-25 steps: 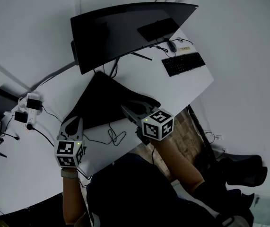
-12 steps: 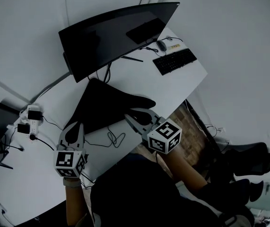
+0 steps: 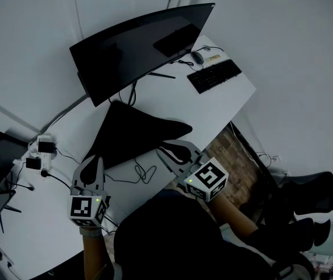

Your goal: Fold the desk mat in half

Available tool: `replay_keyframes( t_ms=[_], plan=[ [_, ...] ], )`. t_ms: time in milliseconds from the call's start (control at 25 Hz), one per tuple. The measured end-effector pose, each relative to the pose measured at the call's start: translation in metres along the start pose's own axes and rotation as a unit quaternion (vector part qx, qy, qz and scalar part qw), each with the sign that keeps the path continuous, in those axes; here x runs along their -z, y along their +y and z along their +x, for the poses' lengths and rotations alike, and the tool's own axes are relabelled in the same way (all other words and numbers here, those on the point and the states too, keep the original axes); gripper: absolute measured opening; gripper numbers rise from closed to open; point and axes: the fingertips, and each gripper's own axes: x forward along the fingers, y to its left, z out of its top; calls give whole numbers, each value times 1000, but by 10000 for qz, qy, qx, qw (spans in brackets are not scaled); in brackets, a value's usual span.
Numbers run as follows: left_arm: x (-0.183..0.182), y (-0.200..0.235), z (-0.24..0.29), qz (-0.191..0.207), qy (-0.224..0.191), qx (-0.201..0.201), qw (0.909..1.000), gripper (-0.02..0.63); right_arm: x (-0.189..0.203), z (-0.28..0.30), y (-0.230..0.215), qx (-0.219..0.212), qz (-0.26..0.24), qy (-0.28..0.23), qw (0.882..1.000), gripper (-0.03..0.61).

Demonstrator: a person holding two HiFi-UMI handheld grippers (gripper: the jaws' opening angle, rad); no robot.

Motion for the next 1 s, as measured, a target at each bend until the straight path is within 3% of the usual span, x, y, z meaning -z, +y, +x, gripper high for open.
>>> replay_keyframes(
  t_ms=[160, 400, 480, 640, 920, 1000],
  plan=[
    [-7, -2, -4, 115, -129, 27, 9998, 6, -5, -4, 5, 11, -198, -70, 9998, 64],
    [-10, -6, -12, -131, -302, -2, 9995, 6, -10, -7, 11, -49, -304, -182, 9994, 64],
    [-13, -7, -13, -46, -373, 4, 9993, 6, -10, -7, 13, -79, -335, -187, 9992, 64],
    [-12, -11, -17, -135, -349, -83, 9993, 6, -8, -6, 16, -145, -381, -185, 9990, 64],
    [-13, -14, -23, 49, -328, -114, 9994, 6, -8, -4, 19, -204, -358, -215, 9989, 64],
    [-9, -16, -24, -85, -269, -106, 9995, 6, -6, -3, 19, -205, -374, -214, 9989, 64]
  ],
)
